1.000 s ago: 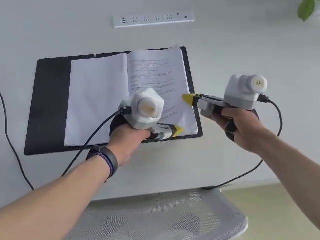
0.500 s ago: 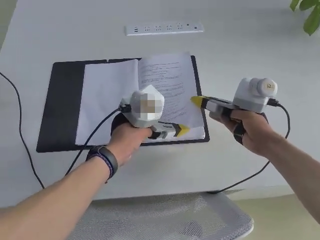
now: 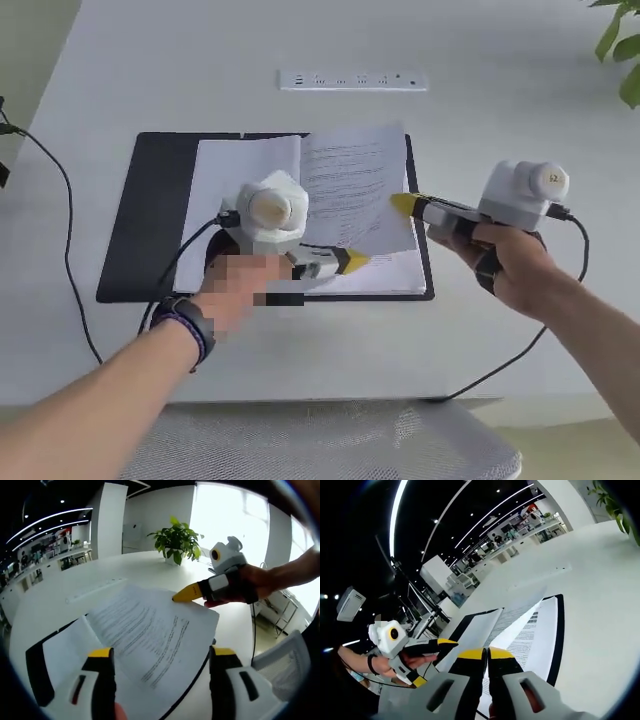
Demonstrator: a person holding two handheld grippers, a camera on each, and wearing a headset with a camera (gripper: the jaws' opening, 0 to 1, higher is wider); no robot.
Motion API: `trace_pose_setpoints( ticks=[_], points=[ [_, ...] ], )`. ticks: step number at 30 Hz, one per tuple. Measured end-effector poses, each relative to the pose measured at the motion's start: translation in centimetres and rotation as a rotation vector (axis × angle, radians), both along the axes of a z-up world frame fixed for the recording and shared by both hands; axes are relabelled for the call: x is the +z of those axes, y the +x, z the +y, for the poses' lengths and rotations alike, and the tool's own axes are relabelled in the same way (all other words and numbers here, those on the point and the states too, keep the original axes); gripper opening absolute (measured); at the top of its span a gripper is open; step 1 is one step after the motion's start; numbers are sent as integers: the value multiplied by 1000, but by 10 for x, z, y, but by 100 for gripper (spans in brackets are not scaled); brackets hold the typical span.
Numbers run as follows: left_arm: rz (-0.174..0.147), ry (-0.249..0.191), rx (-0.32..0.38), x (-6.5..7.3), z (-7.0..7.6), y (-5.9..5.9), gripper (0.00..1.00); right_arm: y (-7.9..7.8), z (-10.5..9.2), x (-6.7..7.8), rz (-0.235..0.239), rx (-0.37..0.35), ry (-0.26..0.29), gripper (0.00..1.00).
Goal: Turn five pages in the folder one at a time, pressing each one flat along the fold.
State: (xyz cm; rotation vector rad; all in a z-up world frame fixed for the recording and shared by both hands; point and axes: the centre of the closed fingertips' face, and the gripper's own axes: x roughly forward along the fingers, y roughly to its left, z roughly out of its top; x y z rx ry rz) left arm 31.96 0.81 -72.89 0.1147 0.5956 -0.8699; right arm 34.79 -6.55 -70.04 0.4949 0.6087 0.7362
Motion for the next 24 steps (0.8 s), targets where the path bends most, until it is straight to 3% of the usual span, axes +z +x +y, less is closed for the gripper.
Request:
trace_pose_setpoints(
  ticks=[5,13,24],
  points=[
    [-11,-25,41,12,27,4,77,2,13,12,-30,20,-1,0],
    [-26,-40,94,31,72,-4,80,4,41,32,-69,57,27,0],
    [-32,-28,147,35,122,-18,81,4,85,48,-98,131,47,0]
  ],
)
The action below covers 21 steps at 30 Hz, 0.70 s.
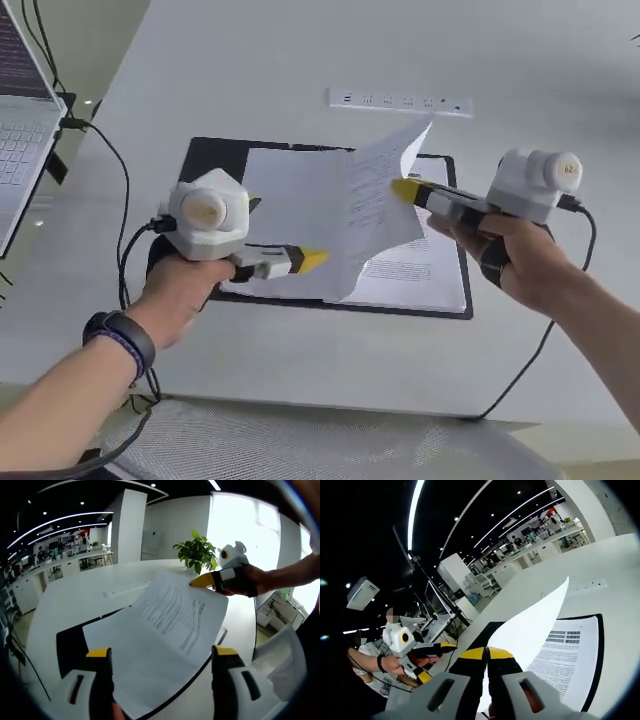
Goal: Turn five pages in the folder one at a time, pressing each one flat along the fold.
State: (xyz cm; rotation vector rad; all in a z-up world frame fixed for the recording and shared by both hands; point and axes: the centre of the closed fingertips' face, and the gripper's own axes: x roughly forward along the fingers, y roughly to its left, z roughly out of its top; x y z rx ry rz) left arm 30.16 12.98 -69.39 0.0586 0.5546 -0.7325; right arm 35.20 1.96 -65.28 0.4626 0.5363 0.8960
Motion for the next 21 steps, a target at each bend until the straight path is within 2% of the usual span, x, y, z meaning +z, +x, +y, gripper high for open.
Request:
trace_pose_setpoints(
  ticks=[11,21],
  points=[
    [5,10,60,-1,45,-11,82,-4,51,4,-4,74,11,0],
    [9,7,92,-3,68,-18,82,-9,96,-5,22,134,13,0]
  ],
)
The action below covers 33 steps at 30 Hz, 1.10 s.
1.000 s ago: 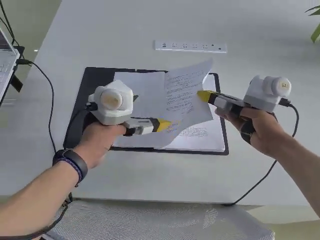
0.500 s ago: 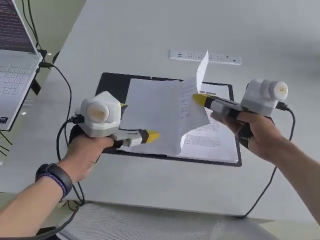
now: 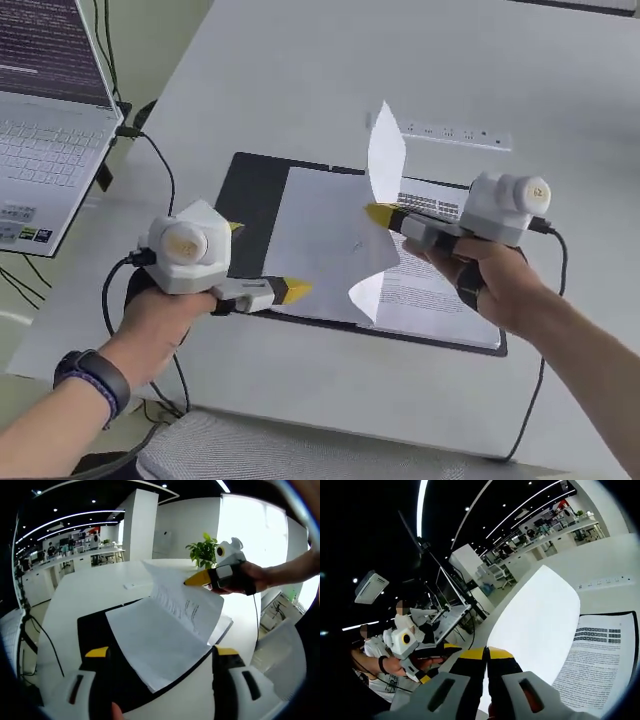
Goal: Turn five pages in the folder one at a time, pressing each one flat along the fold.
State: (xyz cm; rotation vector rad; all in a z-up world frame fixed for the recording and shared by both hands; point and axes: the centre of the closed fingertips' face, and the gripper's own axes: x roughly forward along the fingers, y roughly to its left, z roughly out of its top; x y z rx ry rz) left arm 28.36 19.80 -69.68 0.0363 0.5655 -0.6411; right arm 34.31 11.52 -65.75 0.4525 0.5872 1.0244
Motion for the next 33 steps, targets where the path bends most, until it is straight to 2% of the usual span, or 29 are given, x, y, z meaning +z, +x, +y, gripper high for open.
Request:
trace_pose_setpoints(
  ticks=[4,7,10,18,22,25,33],
  points=[
    [6,-7,15,-2,7,-1,82,-1,15,-7,15,20,-6,0],
    [14,10,15,-8,11,-3,82,0,25,-17,25,25,-25,0],
    [18,-7,31,-9,15,-3,83,-3,36,-26,50,39,-25,0],
    [27,-18,61,-13,25,-3,83,-6,62,-52,100,83,-54,0],
    [35,-27,76,-14,30,-4,82,-5,69,-66,128,88,-70,0],
    [44,-28,81,-17,31,-7,82,-4,75,-79,167,90,-79,0],
    [61,-36,94,-21,33,-13,82,-2,81,-106,231,82,-115,0]
  ],
)
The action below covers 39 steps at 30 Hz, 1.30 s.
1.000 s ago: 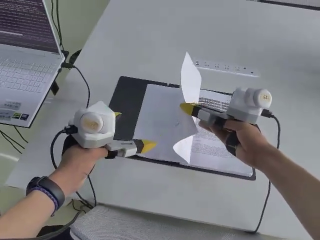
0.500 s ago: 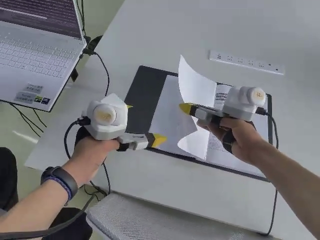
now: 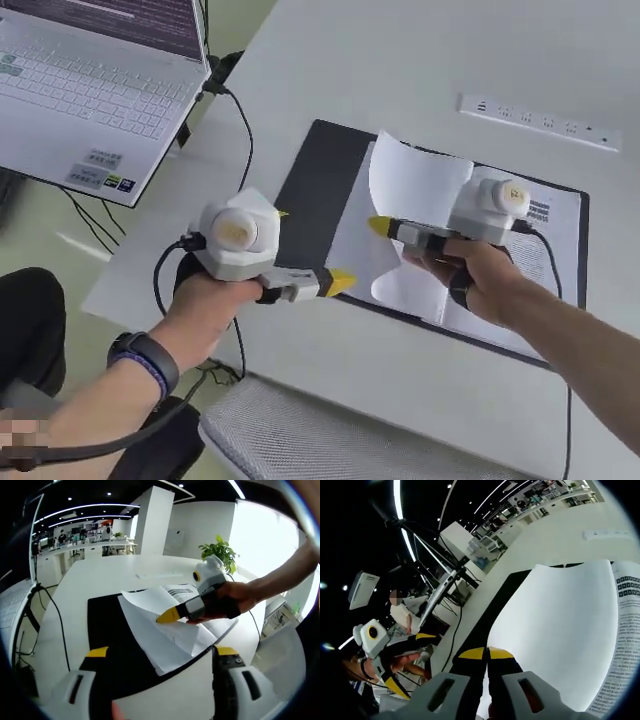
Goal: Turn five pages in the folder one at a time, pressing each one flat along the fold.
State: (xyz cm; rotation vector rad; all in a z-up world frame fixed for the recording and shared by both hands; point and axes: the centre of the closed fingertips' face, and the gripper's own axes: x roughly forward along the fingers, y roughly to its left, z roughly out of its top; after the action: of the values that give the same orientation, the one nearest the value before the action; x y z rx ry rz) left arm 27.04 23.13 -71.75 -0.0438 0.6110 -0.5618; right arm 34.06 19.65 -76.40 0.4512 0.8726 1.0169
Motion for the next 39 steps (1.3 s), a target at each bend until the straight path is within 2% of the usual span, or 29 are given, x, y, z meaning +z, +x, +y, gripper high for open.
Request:
trace_pose_setpoints(
  ticks=[8,10,11,20,28,34,39],
  points=[
    [16,-7,11,-2,0,-3,82,1,8,-14,50,-28,-5,0],
    [16,-7,14,-2,0,-2,82,-3,11,-14,59,-27,-10,0],
    [16,-6,15,-2,0,-2,82,1,9,-20,68,-27,-13,0],
    [21,-2,18,-3,2,-3,82,13,7,-38,101,-41,-19,1],
    [28,8,18,-8,4,-3,82,15,5,-42,101,-41,-17,3],
    [29,8,11,-5,1,-2,81,15,6,-37,108,-36,1,11],
    [21,14,-4,-3,-5,2,80,17,2,-29,87,-31,17,17]
  ],
)
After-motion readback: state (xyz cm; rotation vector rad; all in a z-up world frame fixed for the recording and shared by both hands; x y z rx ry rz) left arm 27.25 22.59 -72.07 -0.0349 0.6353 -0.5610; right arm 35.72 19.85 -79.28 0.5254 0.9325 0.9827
